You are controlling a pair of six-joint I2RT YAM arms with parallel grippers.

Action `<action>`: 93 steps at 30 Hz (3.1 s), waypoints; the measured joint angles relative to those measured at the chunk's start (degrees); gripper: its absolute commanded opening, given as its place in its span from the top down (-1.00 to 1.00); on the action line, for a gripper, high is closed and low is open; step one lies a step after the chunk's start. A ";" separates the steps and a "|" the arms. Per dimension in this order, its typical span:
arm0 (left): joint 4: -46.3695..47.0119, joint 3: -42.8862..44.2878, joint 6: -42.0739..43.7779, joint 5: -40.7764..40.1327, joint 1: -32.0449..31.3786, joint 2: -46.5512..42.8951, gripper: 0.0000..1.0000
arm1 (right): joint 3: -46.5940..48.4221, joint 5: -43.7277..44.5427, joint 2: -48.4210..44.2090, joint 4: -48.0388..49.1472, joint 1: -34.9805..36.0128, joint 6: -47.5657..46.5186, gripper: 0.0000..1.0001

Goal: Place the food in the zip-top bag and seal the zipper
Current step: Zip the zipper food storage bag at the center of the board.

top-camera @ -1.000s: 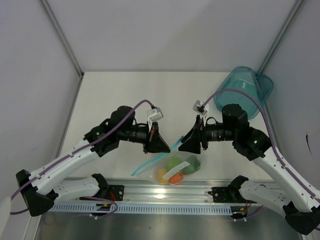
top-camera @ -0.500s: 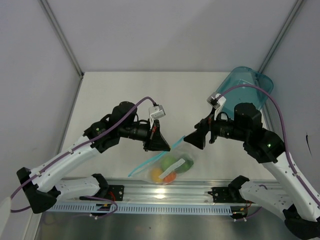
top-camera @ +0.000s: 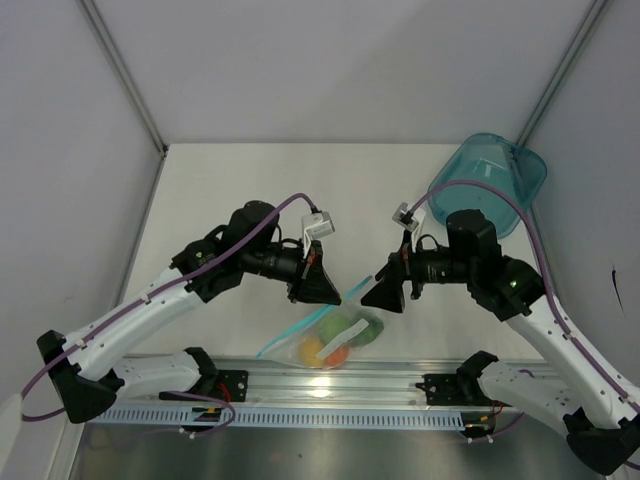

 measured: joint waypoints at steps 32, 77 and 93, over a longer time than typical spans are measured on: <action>2.99 -2.08 -0.48 1.42 -0.04 0.24 0.99 | -1.49 -18.67 7.80 6.40 2.80 -2.78 0.36; -2.84 -5.77 -4.09 -18.23 -0.11 -10.45 0.99 | -10.23 30.62 -8.09 6.71 5.01 14.73 1.00; -9.01 -11.21 -8.57 -26.16 -0.13 -24.00 0.99 | -8.33 37.09 -8.46 0.68 4.98 18.80 1.00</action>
